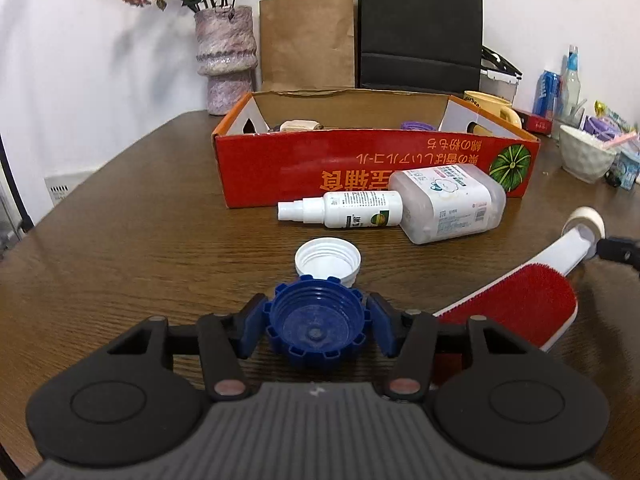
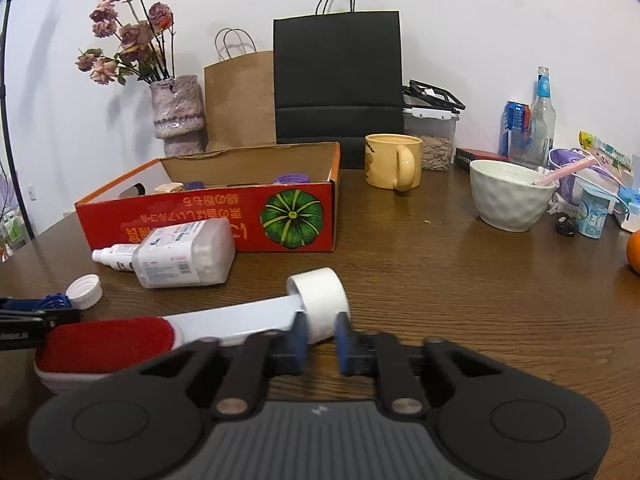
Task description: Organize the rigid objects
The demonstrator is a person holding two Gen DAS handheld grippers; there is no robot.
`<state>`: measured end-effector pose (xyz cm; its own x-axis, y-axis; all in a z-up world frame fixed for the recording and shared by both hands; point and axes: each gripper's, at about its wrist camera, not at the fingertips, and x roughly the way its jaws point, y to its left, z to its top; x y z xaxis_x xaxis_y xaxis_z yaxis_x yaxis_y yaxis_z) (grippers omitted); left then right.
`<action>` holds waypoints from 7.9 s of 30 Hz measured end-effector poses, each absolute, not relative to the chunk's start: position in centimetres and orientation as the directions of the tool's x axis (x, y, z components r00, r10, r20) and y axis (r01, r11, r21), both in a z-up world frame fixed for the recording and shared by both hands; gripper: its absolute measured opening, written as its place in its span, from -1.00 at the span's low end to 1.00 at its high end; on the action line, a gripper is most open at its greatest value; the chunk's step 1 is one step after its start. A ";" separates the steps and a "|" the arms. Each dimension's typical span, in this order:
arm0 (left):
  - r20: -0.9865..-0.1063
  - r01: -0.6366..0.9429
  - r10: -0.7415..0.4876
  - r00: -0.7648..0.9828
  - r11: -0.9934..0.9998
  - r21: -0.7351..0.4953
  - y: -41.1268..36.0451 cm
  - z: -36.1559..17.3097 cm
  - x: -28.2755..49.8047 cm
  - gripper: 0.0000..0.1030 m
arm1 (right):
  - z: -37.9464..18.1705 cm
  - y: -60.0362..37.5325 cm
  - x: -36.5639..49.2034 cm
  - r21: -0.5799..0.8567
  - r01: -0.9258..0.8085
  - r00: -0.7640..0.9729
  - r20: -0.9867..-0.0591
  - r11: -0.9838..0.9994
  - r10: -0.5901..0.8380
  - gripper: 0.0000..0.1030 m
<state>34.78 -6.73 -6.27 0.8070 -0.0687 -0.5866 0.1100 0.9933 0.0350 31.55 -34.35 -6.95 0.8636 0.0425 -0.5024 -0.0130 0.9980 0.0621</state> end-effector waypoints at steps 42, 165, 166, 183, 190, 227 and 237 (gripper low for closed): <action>-0.486 0.034 -0.002 0.874 0.998 0.057 -6.9 -2.7 31.6 0.07 | -3.4 -37.0 32.1 0.079 -0.058 0.910 -0.405 0.995 0.086 -0.47; -0.743 0.098 -0.023 0.669 0.994 0.057 -10.7 2.0 68.2 0.07 | 0.5 -26.7 69.2 0.082 -0.254 0.627 -0.745 0.964 0.229 -0.47; -0.757 0.098 -0.023 0.653 0.994 0.054 -10.6 1.9 68.5 0.07 | 0.4 -26.6 69.5 0.079 -0.255 0.612 -0.759 0.964 0.224 -0.47; -0.913 0.134 -0.047 0.406 0.991 0.009 -10.0 -1.5 72.0 0.07 | -1.8 -23.9 72.3 0.047 -0.299 0.413 -0.894 0.953 0.174 -0.54; -0.928 0.112 -0.027 0.372 0.994 0.016 -9.8 -1.8 72.7 0.09 | -2.1 -23.7 72.8 0.047 -0.288 0.407 -0.898 0.957 0.167 -0.54; -0.760 0.037 -0.027 0.649 0.999 -0.004 -7.9 12.7 61.8 0.64 | 11.5 -25.2 61.4 0.035 -0.230 0.641 -0.746 0.973 0.179 0.22; -0.510 0.030 -0.007 0.860 0.999 0.037 -7.4 14.1 55.6 0.64 | 12.2 -25.4 55.5 0.025 -0.220 0.802 -0.564 0.975 0.196 0.45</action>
<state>55.58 -7.42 14.06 0.8602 -0.0069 -0.5099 0.0301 0.9989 0.0372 55.48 -25.45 12.19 0.8022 0.1959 -0.5640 -0.2203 0.9751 0.0252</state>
